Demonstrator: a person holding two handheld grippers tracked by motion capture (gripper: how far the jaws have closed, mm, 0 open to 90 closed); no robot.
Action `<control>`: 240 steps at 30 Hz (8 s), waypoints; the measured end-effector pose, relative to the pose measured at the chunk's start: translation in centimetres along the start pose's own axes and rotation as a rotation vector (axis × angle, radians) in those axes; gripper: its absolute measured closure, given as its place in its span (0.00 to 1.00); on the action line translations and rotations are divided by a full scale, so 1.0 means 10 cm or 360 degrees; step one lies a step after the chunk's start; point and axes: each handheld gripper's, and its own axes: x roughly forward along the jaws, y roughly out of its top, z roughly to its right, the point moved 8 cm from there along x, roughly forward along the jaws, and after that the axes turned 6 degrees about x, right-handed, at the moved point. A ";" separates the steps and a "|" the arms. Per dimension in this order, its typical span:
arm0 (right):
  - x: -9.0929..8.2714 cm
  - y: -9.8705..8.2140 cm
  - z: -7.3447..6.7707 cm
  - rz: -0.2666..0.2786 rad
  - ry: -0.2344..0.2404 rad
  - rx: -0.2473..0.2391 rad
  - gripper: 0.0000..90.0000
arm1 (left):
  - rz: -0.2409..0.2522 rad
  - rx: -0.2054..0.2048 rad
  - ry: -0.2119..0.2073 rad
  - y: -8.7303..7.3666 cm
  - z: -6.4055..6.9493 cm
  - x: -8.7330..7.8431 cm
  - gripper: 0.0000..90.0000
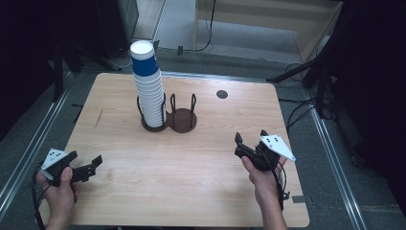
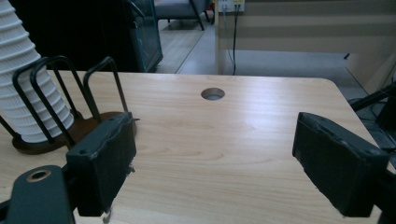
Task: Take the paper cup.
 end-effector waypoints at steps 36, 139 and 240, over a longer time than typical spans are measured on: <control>0.39 0.18 -0.92 -0.0067 0.0178 -0.0109 0.15 | 0.0002 -0.0005 -0.0007 0.00 0.00 0.01 0.00; 1.20 0.88 -2.67 0.0069 0.0394 -0.0140 0.10 | -0.0065 -0.0020 0.0021 -0.01 -0.01 0.05 0.00; 1.31 1.67 -2.98 0.0441 0.0334 -0.0156 0.23 | -0.0079 -0.0013 0.0019 0.00 0.00 0.08 0.00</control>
